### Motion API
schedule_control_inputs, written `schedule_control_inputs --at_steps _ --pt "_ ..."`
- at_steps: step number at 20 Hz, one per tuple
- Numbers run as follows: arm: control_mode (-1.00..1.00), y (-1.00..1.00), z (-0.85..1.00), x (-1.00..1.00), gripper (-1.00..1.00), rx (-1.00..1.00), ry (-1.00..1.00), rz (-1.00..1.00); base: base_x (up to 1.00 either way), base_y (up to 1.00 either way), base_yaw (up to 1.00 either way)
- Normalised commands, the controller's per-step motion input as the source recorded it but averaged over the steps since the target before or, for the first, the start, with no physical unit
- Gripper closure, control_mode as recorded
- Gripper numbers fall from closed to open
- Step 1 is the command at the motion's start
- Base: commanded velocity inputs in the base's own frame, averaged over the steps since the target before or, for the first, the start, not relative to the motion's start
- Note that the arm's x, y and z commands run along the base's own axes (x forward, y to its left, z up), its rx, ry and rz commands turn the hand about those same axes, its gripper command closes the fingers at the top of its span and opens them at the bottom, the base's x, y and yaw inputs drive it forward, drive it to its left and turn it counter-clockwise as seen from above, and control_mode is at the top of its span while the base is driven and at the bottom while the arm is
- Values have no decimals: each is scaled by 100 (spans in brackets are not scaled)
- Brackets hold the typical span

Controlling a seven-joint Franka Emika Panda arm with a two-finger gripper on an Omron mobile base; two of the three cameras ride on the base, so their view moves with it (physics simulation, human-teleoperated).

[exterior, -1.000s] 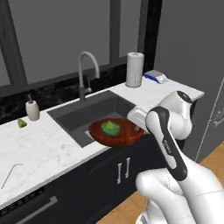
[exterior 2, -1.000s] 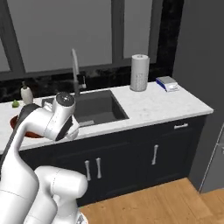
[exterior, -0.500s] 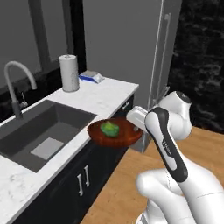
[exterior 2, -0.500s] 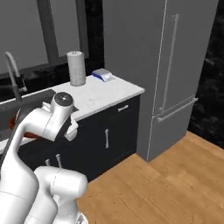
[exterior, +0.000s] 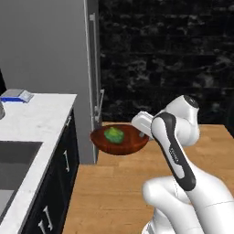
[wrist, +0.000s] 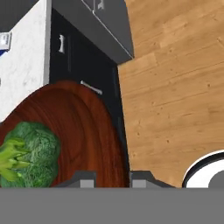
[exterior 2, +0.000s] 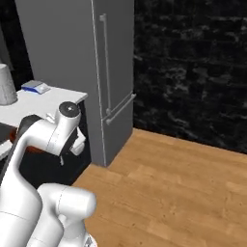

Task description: Pick the broccoli from the sink and place it in the bowl. Then pick the bowl and place it in the microwave. Then close the microwave door and press the start button.

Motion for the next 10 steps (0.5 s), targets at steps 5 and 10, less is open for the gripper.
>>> schedule_control_inputs --at_steps 5,10 --pt "100 0 0 0 100 0 0 0 0 -13 -73" --pt "100 0 0 0 100 0 0 0 0 -9 -73"
